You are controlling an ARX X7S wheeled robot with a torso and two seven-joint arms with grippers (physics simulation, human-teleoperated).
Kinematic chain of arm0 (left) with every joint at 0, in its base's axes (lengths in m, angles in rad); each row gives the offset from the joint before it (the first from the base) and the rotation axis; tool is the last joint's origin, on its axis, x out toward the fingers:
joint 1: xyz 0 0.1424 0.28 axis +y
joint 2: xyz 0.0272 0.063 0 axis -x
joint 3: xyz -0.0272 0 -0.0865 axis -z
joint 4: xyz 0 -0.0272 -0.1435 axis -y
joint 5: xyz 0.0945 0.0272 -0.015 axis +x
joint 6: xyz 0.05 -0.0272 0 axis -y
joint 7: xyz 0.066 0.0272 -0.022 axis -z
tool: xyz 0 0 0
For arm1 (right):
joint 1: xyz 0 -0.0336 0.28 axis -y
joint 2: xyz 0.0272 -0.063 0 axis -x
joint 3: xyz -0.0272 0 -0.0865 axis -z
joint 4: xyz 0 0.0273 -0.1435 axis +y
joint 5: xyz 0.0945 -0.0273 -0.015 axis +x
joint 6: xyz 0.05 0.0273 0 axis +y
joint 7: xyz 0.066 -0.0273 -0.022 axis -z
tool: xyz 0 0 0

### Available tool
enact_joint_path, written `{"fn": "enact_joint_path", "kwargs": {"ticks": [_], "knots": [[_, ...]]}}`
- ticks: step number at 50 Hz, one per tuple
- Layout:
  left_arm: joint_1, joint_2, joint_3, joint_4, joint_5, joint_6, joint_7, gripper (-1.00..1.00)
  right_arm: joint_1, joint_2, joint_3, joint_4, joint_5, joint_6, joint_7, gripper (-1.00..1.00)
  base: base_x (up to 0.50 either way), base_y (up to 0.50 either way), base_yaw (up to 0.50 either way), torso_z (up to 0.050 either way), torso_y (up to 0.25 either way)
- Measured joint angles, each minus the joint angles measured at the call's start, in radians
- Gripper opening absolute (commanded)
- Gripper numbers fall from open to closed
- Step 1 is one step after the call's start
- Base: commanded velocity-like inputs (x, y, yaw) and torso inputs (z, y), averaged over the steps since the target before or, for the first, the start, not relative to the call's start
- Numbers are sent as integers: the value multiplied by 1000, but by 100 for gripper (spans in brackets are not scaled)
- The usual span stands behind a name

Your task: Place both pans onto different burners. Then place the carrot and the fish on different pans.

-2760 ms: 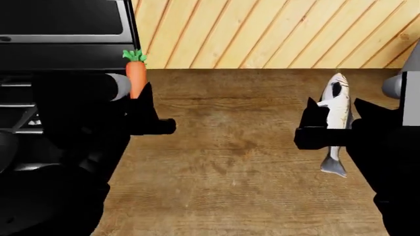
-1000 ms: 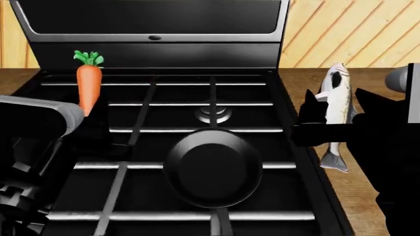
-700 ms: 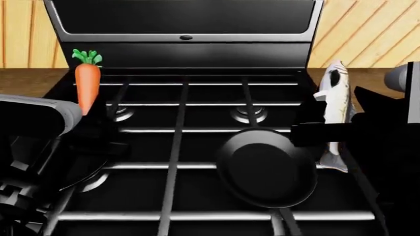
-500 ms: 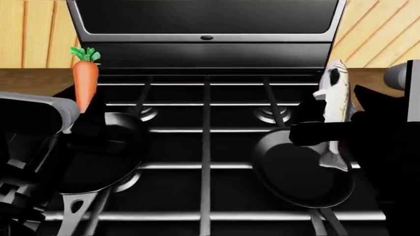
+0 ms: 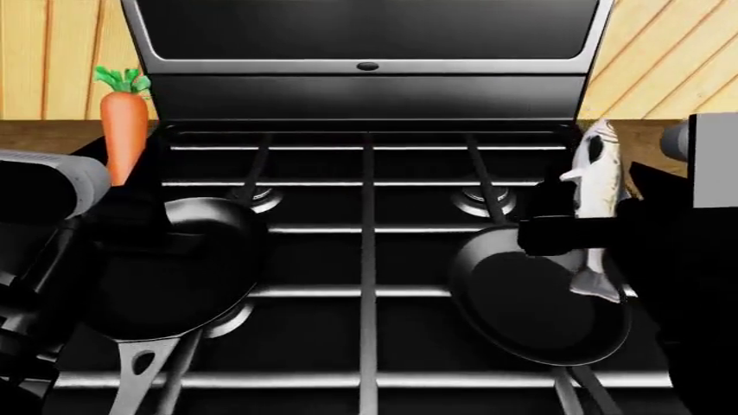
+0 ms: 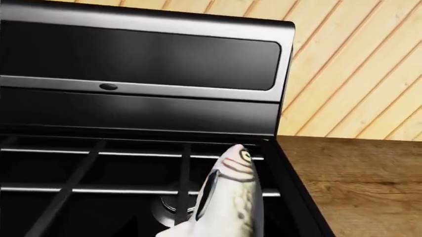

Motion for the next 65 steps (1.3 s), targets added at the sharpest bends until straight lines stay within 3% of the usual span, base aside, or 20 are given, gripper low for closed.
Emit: {"fn": "enact_joint_path", "kwargs": {"ticks": [23,24,49,65], "knots": [[51,-26,-25,2,15,37,8,-100,-121,-47,-69,76,-89,-21,-57,-100,0,0,0,0,0],[52,-27,-26,2,15,38,8,-100,-122,-49,-70,78,-90,-21,-58,100,0,0,0,0,0],[70,-30,-31,-4,25,44,14,-100,-4,-18,-8,-1,-8,32,-10,100,0,0,0,0,0],[-71,50,65,-178,-16,-113,66,-100,101,61,71,-82,89,38,39,100,0,0,0,0,0]]}}
